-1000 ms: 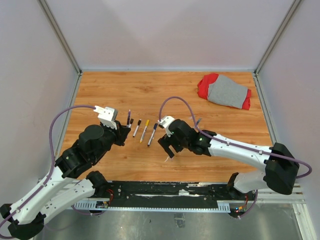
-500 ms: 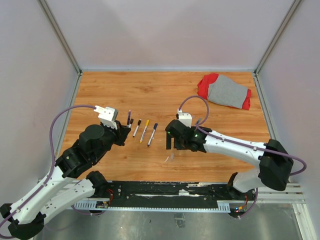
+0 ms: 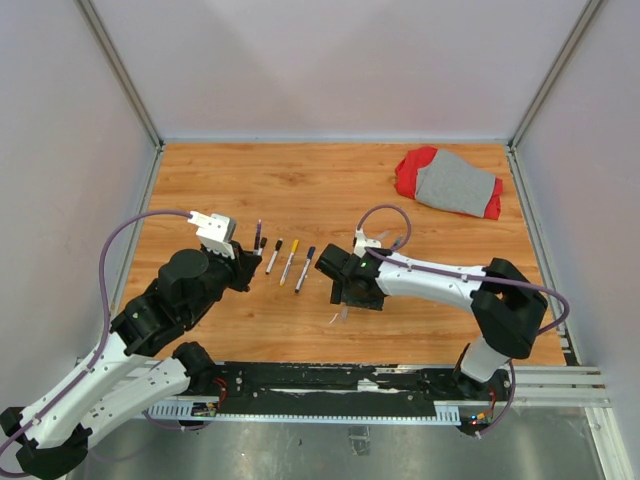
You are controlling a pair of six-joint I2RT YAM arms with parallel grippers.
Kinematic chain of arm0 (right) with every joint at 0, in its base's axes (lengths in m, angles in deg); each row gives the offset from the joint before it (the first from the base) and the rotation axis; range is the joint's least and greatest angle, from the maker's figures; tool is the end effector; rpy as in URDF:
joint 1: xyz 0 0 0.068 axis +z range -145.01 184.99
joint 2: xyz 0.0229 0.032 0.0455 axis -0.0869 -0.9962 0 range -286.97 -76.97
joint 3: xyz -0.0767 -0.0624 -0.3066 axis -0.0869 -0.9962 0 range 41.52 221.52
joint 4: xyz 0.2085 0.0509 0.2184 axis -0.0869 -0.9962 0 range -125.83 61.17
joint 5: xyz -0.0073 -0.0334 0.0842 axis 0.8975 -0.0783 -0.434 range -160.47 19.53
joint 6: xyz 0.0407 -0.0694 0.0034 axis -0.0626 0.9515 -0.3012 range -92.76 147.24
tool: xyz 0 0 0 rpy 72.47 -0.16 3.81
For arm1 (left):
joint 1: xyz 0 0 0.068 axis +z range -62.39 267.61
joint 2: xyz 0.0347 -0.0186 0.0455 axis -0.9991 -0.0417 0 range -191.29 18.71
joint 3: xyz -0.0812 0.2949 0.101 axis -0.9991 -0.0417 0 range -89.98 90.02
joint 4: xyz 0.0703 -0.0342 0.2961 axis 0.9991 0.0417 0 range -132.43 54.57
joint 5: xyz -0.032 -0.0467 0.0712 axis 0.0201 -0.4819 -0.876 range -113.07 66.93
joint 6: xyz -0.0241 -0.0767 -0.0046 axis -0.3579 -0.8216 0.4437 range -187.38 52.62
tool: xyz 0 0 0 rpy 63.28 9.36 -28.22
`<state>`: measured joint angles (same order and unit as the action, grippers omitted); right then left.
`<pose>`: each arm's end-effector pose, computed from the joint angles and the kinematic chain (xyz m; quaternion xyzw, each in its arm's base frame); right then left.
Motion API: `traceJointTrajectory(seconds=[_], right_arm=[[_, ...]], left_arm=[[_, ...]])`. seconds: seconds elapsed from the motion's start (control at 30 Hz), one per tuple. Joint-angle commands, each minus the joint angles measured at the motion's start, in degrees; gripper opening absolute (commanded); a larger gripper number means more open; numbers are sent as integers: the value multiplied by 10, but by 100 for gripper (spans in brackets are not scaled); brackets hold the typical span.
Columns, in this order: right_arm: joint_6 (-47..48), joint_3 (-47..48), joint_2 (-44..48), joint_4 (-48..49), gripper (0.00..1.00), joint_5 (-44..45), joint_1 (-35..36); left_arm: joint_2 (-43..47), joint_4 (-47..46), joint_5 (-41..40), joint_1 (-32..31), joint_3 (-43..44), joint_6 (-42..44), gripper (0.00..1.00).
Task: Insert the pens into the pen caps
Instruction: Insert the pen cap onto the pen.
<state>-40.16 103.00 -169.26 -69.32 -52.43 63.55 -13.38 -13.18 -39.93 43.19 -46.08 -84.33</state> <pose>0.2058 0.2953 0.1970 0.1004 0.9696 0.0727 0.2107 0.1295 -0.0987 0.3571 0.1050 0.7953 -0.1971 0.5636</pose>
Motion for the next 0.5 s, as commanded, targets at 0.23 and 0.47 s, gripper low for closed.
traceJointTrajectory(seconds=[0.23,0.47], right_arm=[[-38,20,-52,-11,70,-13,11],[-49,22,-73,-10,69,-9,11]], left_arm=[[6,-9,-3,2,-4,4,1],[7,-9,-3,2,-5,4,0]])
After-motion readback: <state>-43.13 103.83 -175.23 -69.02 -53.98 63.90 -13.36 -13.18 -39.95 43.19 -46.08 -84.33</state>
